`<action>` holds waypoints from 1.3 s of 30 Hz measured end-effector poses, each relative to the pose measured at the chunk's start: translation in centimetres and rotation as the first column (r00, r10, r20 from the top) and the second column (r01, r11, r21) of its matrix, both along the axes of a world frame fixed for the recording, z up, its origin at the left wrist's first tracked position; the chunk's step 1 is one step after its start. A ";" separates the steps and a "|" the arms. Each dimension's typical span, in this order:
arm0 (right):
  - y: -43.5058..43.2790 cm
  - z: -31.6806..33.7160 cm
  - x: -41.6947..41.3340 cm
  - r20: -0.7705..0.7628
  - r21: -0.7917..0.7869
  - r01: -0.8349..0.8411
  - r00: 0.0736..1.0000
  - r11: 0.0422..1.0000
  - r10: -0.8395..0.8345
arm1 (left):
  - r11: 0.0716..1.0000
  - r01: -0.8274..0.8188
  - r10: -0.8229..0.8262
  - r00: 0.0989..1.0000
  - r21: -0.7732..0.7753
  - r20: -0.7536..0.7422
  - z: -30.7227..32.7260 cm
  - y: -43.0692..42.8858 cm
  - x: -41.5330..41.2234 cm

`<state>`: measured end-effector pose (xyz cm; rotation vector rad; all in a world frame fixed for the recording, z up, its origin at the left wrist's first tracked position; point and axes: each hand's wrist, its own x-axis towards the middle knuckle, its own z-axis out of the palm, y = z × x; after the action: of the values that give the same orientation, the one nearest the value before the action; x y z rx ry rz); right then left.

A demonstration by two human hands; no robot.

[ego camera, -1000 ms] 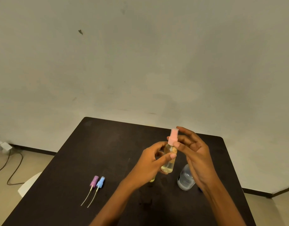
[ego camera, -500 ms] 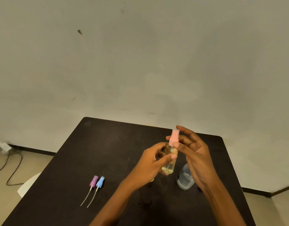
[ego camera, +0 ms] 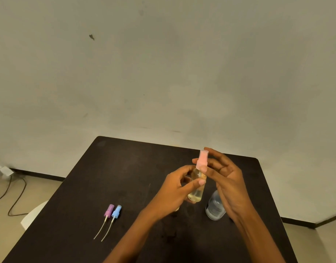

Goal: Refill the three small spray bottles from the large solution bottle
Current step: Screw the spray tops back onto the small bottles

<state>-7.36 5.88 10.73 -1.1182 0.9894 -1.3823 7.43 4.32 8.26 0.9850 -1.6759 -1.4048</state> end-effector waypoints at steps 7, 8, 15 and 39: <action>0.1 0.0 0.5 -0.061 0.023 0.051 0.997 0.998 -0.050 | 1.000 0.003 -0.003 1.000 0.013 -0.006 0.0 0.1 -0.2; 0.1 -0.1 0.3 -0.032 0.018 0.019 0.999 1.000 -0.018 | 1.000 0.003 -0.003 1.000 0.024 -0.017 0.0 0.1 -0.2; 0.1 0.1 0.1 0.033 -0.005 0.016 0.999 1.000 -0.015 | 0.999 0.000 0.002 0.999 0.041 -0.036 0.2 -0.1 0.1; 0.2 0.3 0.2 0.014 0.016 -0.006 1.000 1.000 0.006 | 1.000 -0.004 0.005 1.000 0.021 -0.014 -0.1 -0.2 -0.1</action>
<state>-7.14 6.11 10.98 -1.0973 0.9853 -1.3731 7.30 4.11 8.11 0.9877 -1.6506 -1.4262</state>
